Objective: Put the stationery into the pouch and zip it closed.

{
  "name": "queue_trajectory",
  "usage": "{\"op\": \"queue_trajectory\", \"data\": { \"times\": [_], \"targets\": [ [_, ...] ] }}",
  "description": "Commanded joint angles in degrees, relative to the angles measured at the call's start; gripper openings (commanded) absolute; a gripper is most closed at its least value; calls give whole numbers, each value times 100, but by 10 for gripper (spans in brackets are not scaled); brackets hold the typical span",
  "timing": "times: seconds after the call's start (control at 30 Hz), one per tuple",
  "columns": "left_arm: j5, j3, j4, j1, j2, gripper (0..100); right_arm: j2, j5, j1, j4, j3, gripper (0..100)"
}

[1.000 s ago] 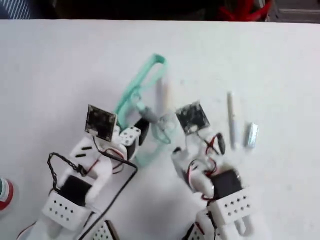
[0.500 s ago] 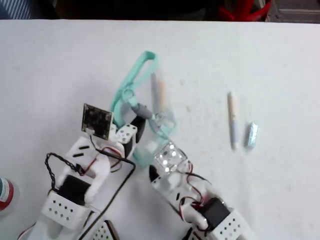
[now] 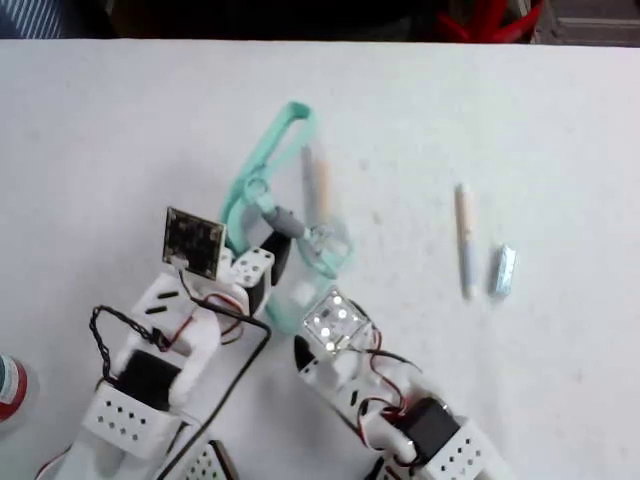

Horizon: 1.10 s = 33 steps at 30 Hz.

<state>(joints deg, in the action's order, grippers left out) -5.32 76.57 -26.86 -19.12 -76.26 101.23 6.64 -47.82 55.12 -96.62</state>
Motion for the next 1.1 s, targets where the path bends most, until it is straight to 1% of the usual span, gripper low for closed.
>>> {"op": "queue_trajectory", "data": {
  "times": [0.0, 0.1, 0.2, 0.27, 0.37, 0.43, 0.7, 0.8, 0.87, 0.97, 1.07],
  "targets": [
    [9, -167, 185, -4, -57, 148, -31, 62, 40, -101, -35, 271],
    [9, -167, 185, -4, -57, 149, 13, 53, 40, -171, -35, 270],
    [9, -167, 185, -4, -57, 149, -31, 18, -66, -479, -35, 269],
    [9, -167, 185, -4, -57, 149, -31, -105, -382, -699, -35, 269],
    [9, -167, 185, -4, -57, 149, -31, -659, -892, -1077, -35, 269],
    [9, -167, 185, 4, -57, 149, -40, -835, -1068, -1226, -35, 269],
    [9, -167, 185, 13, -57, 149, -66, -835, -910, -1235, -35, 272],
    [9, -167, 185, 4, -57, 149, -391, -826, -901, -1305, -44, 272],
    [9, -167, 185, 4, -57, 149, -716, -826, -901, -1692, -53, 290],
    [0, -158, 185, 4, -57, 148, -1341, -826, -910, -2202, -53, 347],
    [9, -158, 185, 31, -57, 148, -2070, -826, -989, -2862, -53, 347]
  ]
}}
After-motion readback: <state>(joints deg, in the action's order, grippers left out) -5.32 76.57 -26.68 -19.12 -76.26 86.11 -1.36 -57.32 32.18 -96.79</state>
